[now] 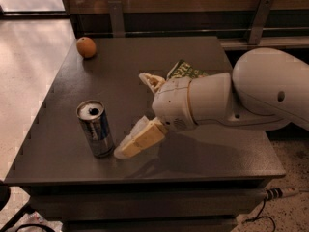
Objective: Move redbull can near orange
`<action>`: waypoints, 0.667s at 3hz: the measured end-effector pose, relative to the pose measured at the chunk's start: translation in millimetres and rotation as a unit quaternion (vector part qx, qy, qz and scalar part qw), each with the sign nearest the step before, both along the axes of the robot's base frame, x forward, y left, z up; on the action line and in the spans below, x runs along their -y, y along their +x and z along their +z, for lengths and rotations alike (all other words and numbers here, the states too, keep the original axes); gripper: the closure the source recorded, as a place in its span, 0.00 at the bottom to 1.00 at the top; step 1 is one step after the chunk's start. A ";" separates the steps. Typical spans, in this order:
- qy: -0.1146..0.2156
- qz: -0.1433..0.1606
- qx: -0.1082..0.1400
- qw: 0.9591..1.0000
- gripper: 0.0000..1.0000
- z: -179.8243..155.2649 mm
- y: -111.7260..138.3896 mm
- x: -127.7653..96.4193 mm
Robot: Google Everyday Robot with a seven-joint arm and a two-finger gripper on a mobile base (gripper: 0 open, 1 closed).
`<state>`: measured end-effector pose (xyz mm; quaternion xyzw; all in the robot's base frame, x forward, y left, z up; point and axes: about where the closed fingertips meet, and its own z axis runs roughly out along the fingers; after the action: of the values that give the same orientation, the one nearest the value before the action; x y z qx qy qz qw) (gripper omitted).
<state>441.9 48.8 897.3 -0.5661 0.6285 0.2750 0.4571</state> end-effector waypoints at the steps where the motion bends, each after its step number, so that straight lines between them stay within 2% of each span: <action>1: 0.024 0.011 -0.008 1.000 0.00 -16.3 0.8 -17.0; 2: 0.051 0.027 -0.017 0.998 0.00 -28.8 -0.7 -31.4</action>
Offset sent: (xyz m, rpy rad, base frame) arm 0.0004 0.0450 -0.0479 0.1768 0.0639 0.0905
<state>441.2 80.2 868.4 -0.5544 0.6057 0.3283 0.4668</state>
